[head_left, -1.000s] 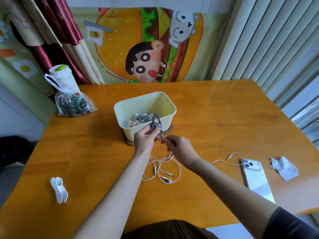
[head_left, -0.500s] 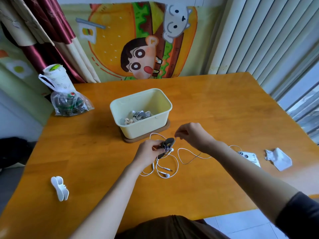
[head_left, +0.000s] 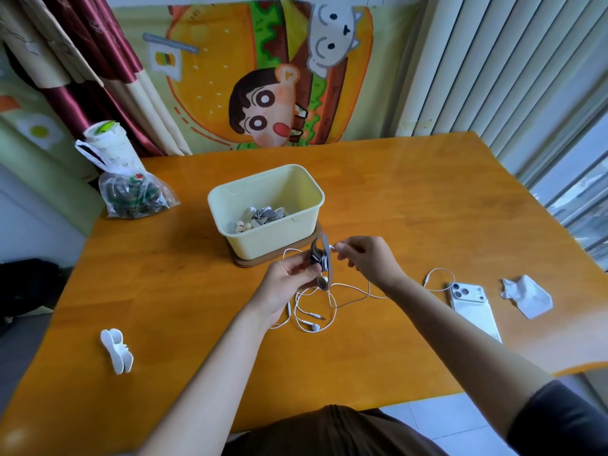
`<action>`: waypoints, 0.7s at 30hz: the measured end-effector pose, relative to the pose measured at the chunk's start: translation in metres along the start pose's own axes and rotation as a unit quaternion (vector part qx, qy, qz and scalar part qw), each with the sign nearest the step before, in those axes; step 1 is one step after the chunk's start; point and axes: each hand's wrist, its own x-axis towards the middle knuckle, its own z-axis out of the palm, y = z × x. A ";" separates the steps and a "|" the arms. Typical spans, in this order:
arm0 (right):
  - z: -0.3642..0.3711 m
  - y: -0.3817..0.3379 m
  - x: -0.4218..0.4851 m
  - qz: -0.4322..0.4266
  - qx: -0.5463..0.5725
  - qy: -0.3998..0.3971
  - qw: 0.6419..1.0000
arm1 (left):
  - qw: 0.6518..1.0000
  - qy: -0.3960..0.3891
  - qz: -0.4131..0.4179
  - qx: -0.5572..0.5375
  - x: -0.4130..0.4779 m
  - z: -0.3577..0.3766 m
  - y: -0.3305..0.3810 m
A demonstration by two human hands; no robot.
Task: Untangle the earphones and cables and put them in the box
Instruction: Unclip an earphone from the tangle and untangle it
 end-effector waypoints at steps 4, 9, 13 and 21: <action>0.007 0.003 -0.006 0.039 0.109 -0.005 0.993 | 0.998 0.025 0.000 -0.063 0.004 0.011 -0.002; 0.013 0.011 -0.013 0.072 0.142 -0.021 0.987 | 0.980 0.122 -0.021 -0.153 0.011 0.027 0.002; 0.011 0.011 -0.015 0.058 0.104 -0.029 0.992 | 0.960 0.197 -0.035 -0.195 0.015 0.038 0.004; 0.005 0.011 -0.024 0.005 -0.007 -0.067 0.998 | 0.951 0.303 0.014 0.065 0.029 0.035 -0.009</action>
